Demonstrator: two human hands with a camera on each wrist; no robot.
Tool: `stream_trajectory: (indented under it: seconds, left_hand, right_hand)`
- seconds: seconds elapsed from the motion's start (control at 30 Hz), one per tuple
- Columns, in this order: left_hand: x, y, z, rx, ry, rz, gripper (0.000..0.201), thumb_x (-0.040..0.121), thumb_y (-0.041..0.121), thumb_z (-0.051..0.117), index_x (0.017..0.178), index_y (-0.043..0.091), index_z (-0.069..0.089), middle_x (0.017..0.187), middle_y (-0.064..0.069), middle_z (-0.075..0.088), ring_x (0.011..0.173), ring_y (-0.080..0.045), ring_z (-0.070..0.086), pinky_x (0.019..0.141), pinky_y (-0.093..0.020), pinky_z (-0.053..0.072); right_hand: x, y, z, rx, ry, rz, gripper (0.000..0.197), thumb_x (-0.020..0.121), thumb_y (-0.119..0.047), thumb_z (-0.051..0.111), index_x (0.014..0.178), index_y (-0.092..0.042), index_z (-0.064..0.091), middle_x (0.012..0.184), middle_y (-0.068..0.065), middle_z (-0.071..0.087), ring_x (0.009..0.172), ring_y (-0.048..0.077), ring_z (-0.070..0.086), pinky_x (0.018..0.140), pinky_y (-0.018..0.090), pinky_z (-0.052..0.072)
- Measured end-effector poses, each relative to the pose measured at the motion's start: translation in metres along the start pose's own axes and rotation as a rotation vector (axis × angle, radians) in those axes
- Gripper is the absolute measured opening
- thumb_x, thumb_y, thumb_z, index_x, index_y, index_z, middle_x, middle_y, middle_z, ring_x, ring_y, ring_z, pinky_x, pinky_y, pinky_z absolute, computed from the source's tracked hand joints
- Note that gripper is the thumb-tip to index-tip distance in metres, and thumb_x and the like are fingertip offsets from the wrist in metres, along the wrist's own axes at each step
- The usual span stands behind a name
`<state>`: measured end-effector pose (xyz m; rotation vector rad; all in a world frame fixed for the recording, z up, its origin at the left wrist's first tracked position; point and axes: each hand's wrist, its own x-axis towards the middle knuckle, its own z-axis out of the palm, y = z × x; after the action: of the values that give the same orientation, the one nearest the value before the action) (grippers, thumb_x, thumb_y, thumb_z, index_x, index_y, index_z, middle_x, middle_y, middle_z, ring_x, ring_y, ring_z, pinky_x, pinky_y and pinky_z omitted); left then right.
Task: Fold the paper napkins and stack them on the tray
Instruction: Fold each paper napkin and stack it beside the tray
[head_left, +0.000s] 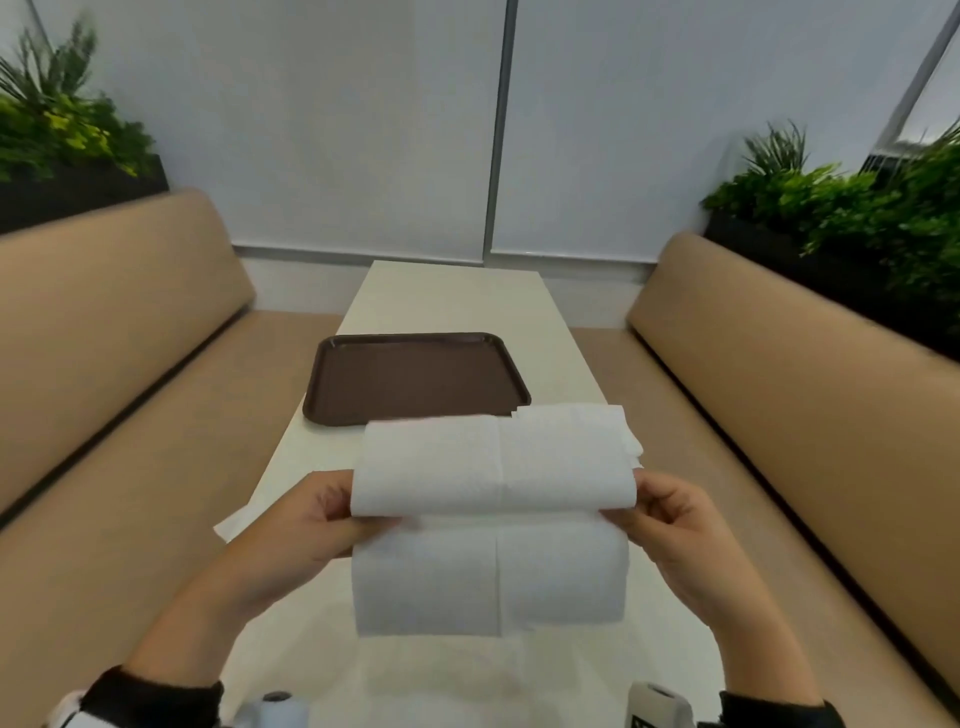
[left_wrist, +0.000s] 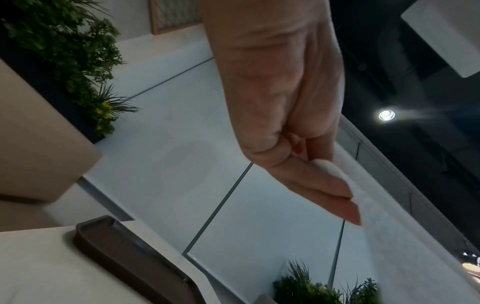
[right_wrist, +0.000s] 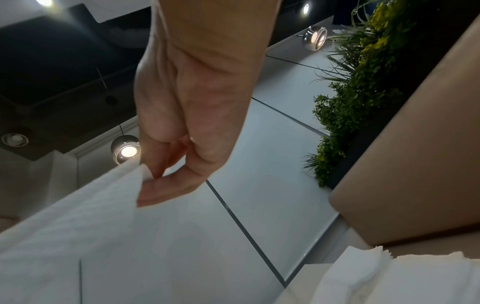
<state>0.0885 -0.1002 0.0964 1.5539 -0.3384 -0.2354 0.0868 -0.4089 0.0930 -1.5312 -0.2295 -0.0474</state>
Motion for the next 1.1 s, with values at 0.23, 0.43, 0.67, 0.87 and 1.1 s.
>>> stream_trajectory:
  seconds: [0.23, 0.43, 0.67, 0.87, 1.1]
  left_hand:
    - [0.000, -0.001, -0.012, -0.012, 0.044, -0.006, 0.026, 0.055, 0.028, 0.065, 0.075, 0.015, 0.074, 0.079, 0.000, 0.068, 0.063, -0.018, 0.055, 0.054, -0.015, 0.042]
    - [0.004, 0.002, -0.006, -0.013, 0.121, 0.033, 0.045, 0.055, 0.055, 0.078, 0.069, 0.013, 0.070, 0.077, 0.001, 0.065, 0.055, -0.010, 0.055, 0.050, -0.014, 0.043]
    - [0.031, -0.023, 0.010, 0.117, 0.209, -0.082, 0.027, 0.079, -0.003, 0.070, 0.065, 0.019, 0.075, 0.074, 0.003, 0.071, 0.070, -0.009, 0.066, 0.067, -0.018, 0.050]
    - [0.091, -0.049, 0.044, 0.067, 0.147, -0.234, 0.029, 0.083, -0.004, 0.065, 0.090, 0.022, 0.074, 0.100, -0.002, 0.072, 0.089, -0.018, 0.069, 0.076, -0.032, 0.057]
    - [0.203, -0.095, 0.086, 0.099, 0.184, -0.287, 0.021, 0.082, -0.005, 0.066, 0.089, 0.015, 0.069, 0.083, -0.009, 0.048, 0.082, -0.022, 0.052, 0.071, -0.022, 0.049]
  right_hand:
    - [-0.003, 0.005, -0.005, -0.085, -0.092, 0.010, 0.028, 0.083, 0.012, 0.055, 0.081, -0.007, 0.076, 0.088, 0.010, 0.074, 0.084, 0.021, 0.069, 0.073, 0.024, 0.054]
    - [-0.004, 0.008, -0.006, -0.207, -0.088, 0.009, 0.046, 0.089, 0.017, 0.043, 0.077, -0.013, 0.076, 0.091, -0.001, 0.070, 0.089, 0.013, 0.065, 0.079, 0.019, 0.051]
    - [0.001, 0.027, -0.016, -0.118, -0.034, 0.197, 0.016, 0.080, 0.000, 0.071, 0.090, -0.010, 0.067, 0.081, 0.007, 0.073, 0.076, 0.023, 0.070, 0.072, 0.027, 0.053]
    - [0.035, 0.059, -0.051, -0.208, 0.182, 0.304, 0.018, 0.085, -0.001, 0.066, 0.087, -0.017, 0.074, 0.087, 0.007, 0.071, 0.071, 0.018, 0.064, 0.068, 0.028, 0.052]
    - [0.110, 0.070, -0.112, -0.505, 0.249, 0.351, 0.036, 0.085, 0.003, 0.064, 0.118, -0.011, 0.059, 0.113, 0.007, 0.058, 0.086, 0.019, 0.062, 0.063, 0.012, 0.052]
